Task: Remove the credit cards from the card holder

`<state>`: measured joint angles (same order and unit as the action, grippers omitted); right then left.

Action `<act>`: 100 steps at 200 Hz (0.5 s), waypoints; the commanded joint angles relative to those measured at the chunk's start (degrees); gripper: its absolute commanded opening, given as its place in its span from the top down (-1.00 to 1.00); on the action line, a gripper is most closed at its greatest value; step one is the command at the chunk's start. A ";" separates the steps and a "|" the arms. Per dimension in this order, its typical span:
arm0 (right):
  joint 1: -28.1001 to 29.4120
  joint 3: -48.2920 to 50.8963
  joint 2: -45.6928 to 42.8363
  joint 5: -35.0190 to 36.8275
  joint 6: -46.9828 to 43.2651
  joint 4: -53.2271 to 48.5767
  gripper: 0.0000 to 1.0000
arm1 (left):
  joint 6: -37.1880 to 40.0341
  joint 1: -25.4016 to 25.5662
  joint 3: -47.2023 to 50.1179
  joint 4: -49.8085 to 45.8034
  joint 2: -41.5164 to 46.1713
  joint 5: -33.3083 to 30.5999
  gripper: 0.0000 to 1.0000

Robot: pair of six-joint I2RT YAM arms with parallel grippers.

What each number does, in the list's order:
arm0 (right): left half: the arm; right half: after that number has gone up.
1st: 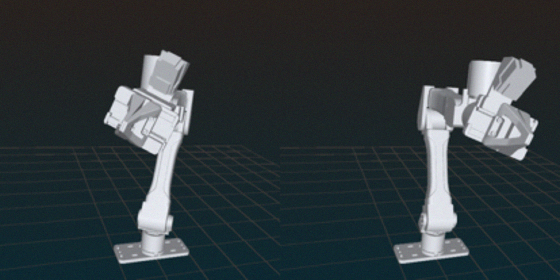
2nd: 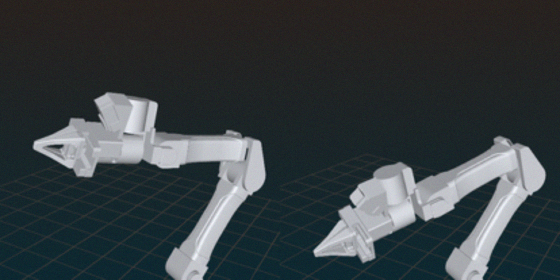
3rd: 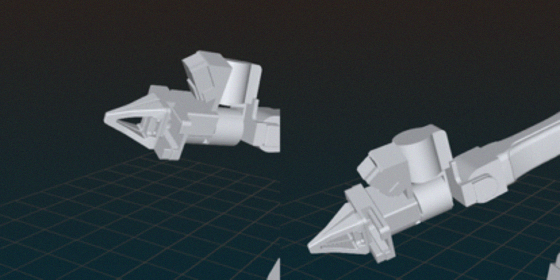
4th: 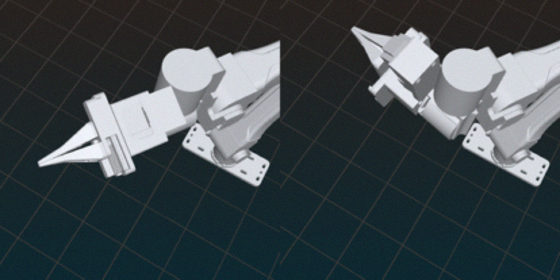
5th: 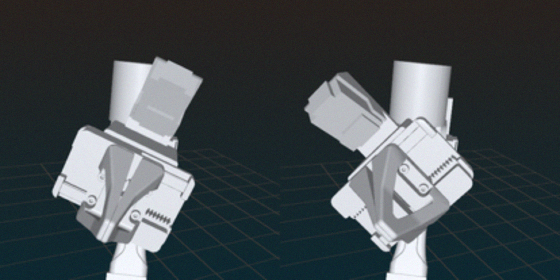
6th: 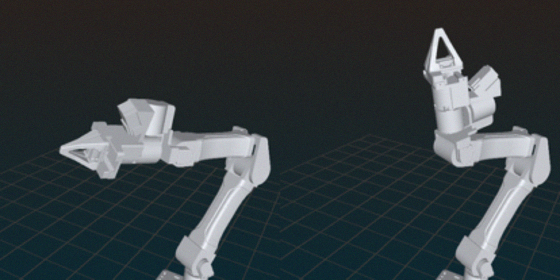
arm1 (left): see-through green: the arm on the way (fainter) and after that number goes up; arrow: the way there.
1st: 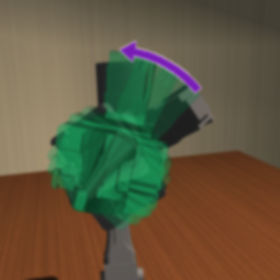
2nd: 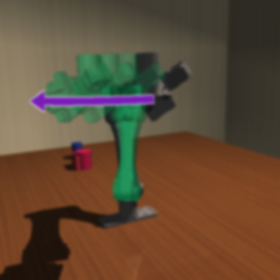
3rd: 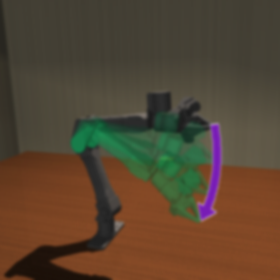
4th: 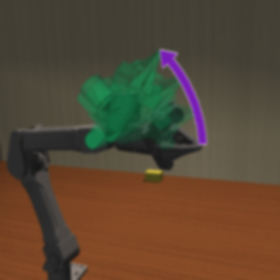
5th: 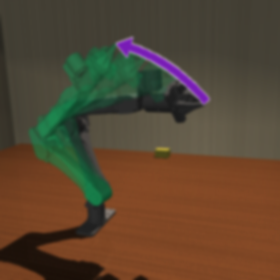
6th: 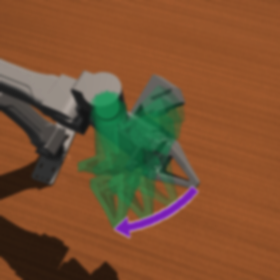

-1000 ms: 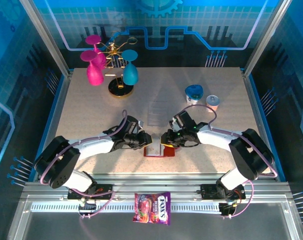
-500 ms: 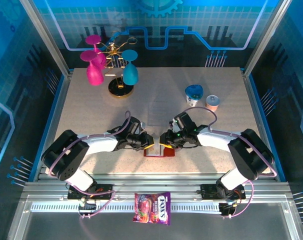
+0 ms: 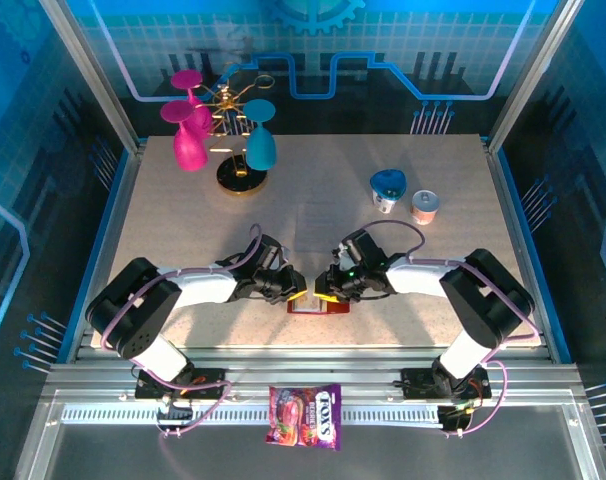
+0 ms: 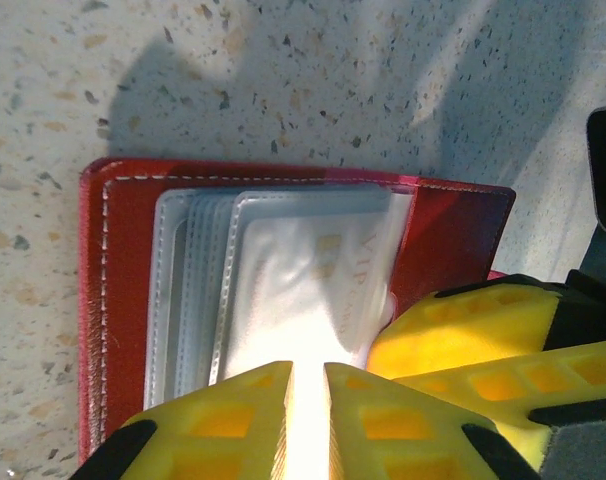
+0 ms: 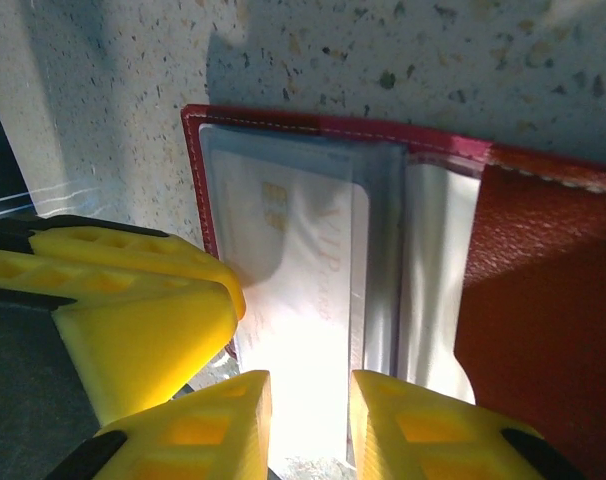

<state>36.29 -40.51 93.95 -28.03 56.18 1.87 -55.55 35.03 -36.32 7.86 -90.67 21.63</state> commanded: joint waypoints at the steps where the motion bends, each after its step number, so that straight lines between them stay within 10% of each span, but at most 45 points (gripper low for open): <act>1: 0.88 -0.98 1.20 -1.41 0.81 1.47 0.43 | -0.35 -0.38 -1.03 -1.00 -0.39 -0.72 0.67; 100: 1.23 -1.89 2.22 1.27 -0.37 -2.82 0.49 | 0.11 -0.43 -1.55 -1.68 -0.84 -0.31 0.67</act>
<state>36.84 -41.23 95.88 -28.51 56.73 2.31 -55.53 35.03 -36.32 7.79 -91.13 21.63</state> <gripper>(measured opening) 0.252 0.164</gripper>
